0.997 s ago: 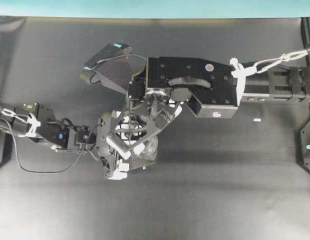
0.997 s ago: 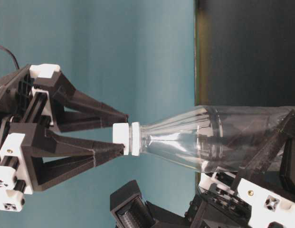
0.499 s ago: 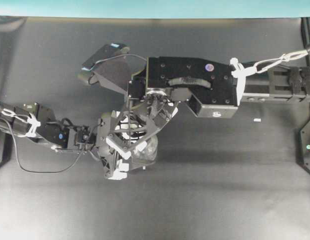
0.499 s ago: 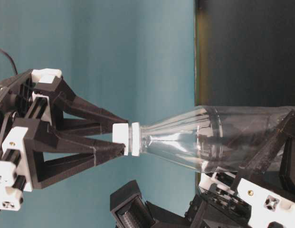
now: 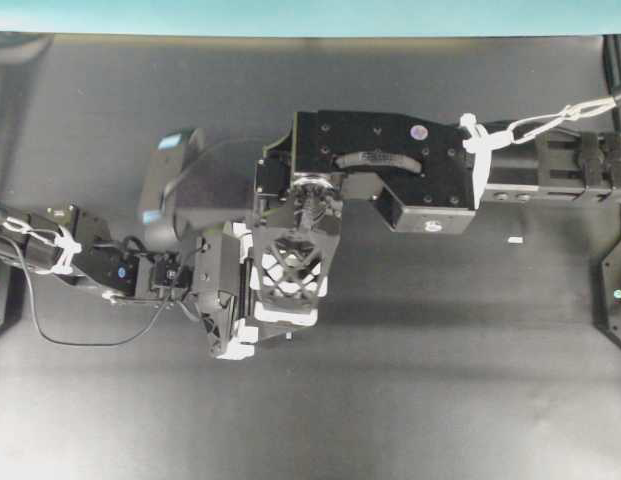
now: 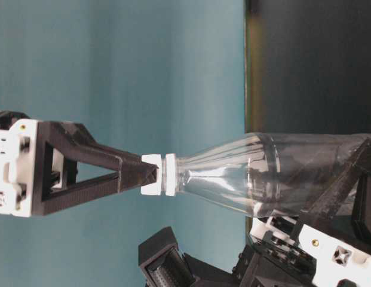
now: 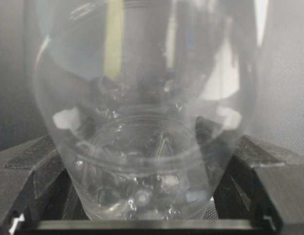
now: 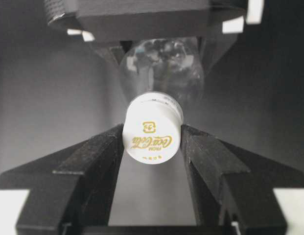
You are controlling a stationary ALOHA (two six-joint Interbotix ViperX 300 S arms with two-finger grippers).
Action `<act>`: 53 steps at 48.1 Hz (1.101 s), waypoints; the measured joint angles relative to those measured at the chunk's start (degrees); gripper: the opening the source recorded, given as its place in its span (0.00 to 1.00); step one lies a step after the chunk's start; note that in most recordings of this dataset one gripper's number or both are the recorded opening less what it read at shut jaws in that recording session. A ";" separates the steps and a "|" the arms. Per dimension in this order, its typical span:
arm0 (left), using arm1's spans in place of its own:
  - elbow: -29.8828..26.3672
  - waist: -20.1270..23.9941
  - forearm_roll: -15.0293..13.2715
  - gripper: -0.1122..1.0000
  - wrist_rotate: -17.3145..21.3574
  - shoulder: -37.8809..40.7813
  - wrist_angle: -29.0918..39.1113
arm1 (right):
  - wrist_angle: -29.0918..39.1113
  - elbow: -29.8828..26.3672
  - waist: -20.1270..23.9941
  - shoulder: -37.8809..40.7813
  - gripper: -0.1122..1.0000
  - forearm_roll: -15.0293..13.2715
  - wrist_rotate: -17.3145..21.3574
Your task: Open the bottle cap by holding the bottle with the left arm and twisting the cap with the right arm.
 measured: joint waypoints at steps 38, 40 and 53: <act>0.00 -0.44 0.00 0.84 -0.09 0.00 0.00 | -0.70 2.90 -0.53 -1.58 0.45 0.18 -41.04; 0.00 -0.44 0.00 0.84 -0.09 -0.09 0.00 | -0.70 3.25 -0.53 -1.76 0.45 0.18 -41.57; 0.00 -0.70 0.00 0.84 -0.18 0.00 -0.09 | -1.58 4.75 -0.18 -2.55 0.45 0.00 -42.63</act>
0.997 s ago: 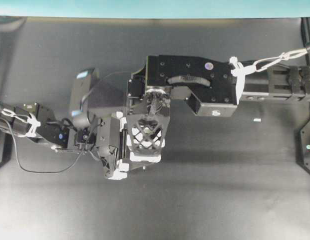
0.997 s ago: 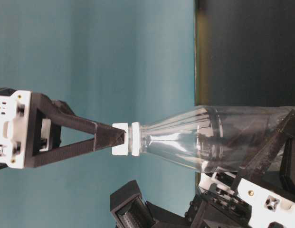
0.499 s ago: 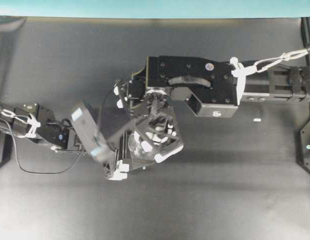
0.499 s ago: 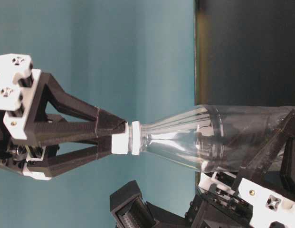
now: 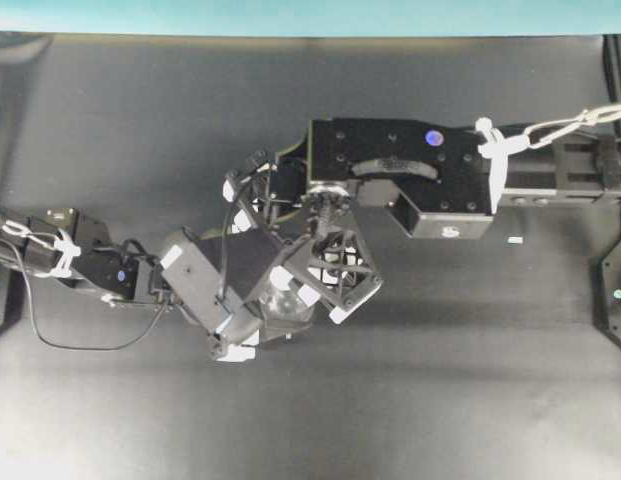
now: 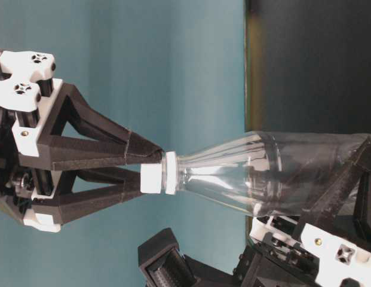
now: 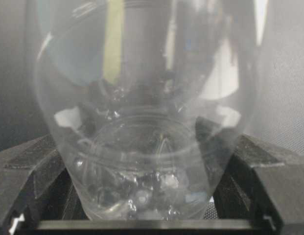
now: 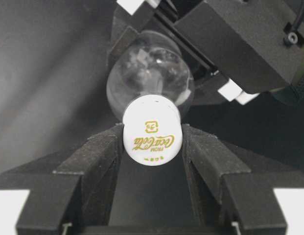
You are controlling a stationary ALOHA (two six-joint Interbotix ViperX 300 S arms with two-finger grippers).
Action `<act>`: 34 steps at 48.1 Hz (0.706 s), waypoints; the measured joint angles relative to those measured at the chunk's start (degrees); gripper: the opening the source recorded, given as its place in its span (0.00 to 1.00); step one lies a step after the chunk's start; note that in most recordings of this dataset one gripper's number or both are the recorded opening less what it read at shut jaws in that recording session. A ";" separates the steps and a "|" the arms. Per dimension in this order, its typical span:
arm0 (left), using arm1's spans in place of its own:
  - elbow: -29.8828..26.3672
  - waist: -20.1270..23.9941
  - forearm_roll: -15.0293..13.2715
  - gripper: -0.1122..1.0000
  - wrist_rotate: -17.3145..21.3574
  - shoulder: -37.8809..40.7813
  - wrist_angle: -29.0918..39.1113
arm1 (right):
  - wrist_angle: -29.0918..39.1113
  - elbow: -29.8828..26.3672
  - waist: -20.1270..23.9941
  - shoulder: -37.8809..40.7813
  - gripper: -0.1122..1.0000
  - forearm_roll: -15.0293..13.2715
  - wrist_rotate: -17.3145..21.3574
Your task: Open the bottle cap by holding the bottle with the left arm and twisting the cap with the right arm.
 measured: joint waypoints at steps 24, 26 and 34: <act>0.00 0.00 0.00 0.84 0.00 0.00 0.97 | -2.02 0.44 0.09 -0.26 0.45 0.09 5.36; 0.00 0.00 0.00 0.84 0.09 0.00 1.05 | -2.29 0.70 0.26 -0.35 0.48 0.09 5.71; 0.00 0.00 0.00 0.84 0.09 -0.09 1.05 | -3.60 2.90 1.58 -0.97 0.83 0.09 8.09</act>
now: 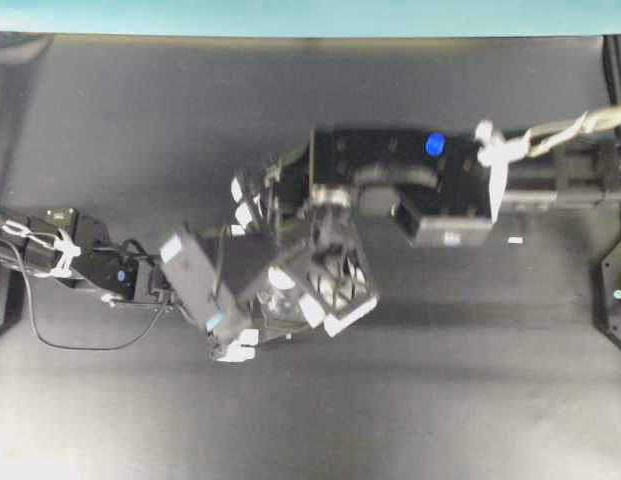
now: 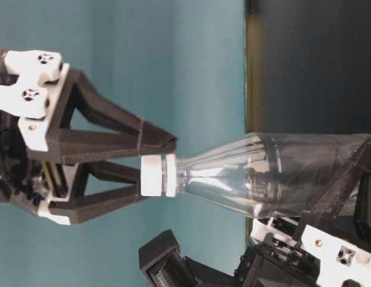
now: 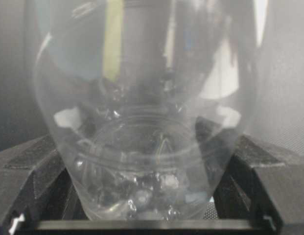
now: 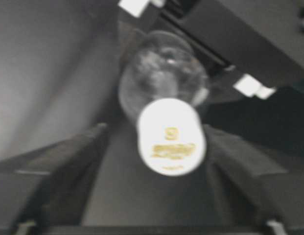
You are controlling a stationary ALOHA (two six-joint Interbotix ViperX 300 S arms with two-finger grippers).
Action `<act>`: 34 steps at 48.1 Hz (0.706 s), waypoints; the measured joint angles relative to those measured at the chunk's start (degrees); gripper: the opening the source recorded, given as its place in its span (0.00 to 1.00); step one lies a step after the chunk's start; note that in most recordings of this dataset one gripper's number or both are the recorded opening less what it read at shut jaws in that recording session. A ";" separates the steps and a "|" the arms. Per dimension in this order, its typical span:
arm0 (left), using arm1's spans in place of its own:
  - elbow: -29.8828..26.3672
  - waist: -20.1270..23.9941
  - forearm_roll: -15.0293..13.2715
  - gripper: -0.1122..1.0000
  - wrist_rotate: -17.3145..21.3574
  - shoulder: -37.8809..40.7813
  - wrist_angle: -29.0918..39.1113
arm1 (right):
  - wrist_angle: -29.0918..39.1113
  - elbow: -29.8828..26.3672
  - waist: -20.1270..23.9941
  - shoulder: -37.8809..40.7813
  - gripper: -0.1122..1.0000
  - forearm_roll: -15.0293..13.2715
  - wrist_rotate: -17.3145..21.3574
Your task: Open the bottle cap by holding the bottle with the left arm and twisting the cap with the right arm.
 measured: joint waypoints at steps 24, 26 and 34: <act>-0.44 0.35 0.00 0.84 -0.09 -0.18 3.96 | -6.59 9.23 -0.09 -9.40 0.83 -0.79 8.44; -0.53 0.35 0.00 0.84 -0.09 -0.18 3.96 | -8.79 10.02 -0.18 -10.20 0.83 -0.88 9.49; -1.14 0.35 0.00 0.97 -0.53 -0.09 4.22 | -14.68 13.71 -0.35 -13.89 0.83 -0.88 12.92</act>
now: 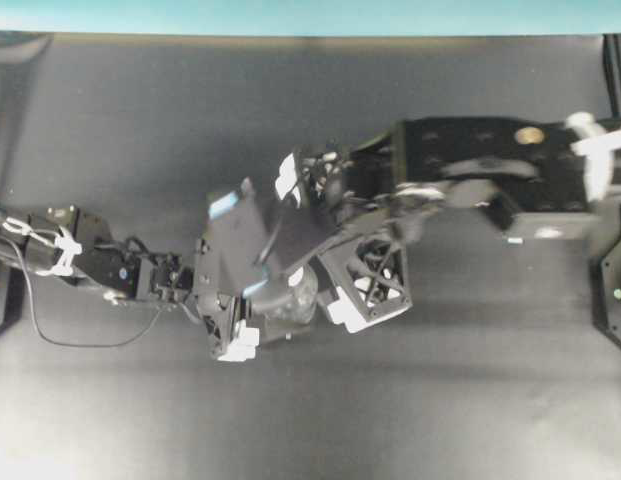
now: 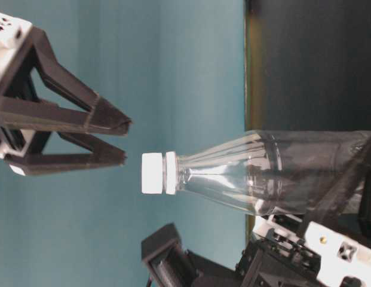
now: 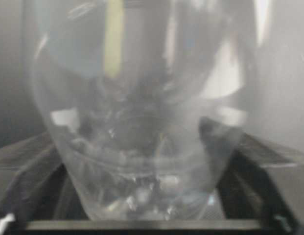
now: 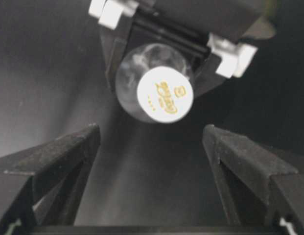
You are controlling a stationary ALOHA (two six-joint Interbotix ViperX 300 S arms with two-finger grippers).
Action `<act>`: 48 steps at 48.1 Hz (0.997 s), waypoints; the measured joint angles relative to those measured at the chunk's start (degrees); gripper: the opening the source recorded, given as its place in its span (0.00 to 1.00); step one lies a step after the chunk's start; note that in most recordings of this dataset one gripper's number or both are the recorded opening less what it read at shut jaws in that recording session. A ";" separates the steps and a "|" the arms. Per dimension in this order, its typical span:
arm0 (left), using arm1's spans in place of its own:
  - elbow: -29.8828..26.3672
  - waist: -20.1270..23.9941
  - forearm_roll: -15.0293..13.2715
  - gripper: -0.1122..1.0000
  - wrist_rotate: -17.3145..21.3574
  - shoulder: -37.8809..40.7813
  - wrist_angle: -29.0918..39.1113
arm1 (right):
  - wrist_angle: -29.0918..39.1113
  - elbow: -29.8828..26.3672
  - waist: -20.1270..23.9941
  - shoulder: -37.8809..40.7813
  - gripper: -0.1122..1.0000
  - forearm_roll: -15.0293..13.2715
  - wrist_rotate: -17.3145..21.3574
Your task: Open the bottle cap by holding the bottle with the left arm and twisting the cap with the right arm.
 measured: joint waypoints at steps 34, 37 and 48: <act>-1.05 0.79 0.00 0.99 0.53 -4.48 8.35 | -22.85 28.48 0.00 -22.41 0.83 -0.09 18.63; -1.05 0.79 0.00 0.99 0.62 -4.48 8.44 | -25.22 31.11 0.00 -25.31 0.83 0.00 20.48; -1.14 0.97 0.00 0.99 0.18 -4.48 8.44 | -34.54 39.73 0.00 -36.83 0.83 0.00 24.35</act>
